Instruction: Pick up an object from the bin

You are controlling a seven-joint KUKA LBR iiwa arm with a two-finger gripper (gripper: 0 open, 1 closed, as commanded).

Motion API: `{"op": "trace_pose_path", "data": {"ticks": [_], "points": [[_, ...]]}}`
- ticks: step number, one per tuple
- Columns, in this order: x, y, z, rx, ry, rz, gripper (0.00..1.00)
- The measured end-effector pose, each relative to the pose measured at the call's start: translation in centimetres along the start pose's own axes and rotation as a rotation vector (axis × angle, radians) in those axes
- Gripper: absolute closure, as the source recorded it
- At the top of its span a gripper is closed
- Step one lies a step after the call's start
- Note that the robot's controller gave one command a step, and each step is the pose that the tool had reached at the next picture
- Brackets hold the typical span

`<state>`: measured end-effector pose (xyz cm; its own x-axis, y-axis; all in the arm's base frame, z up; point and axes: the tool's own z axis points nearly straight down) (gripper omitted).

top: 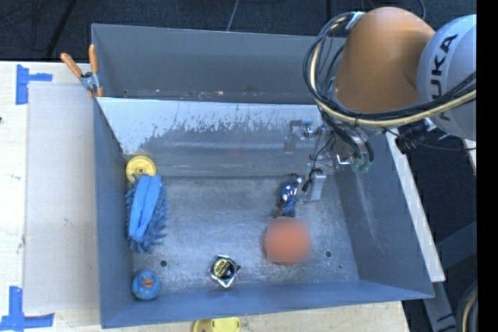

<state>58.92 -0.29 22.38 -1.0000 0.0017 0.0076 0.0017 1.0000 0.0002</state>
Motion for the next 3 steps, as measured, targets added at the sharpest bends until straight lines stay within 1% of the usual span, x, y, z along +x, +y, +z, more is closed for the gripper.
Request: {"op": "trace_pose_path", "data": {"ticks": [1, 2, 3], "points": [[-0.1, 0.0, -0.5, 0.000, -0.008, 0.000, 0.00], [-0.6, -1.2, 3.4, 0.001, -0.011, -0.144, 0.00], [-2.0, -3.2, 10.8, 0.003, -0.012, -0.511, 0.00]]}}
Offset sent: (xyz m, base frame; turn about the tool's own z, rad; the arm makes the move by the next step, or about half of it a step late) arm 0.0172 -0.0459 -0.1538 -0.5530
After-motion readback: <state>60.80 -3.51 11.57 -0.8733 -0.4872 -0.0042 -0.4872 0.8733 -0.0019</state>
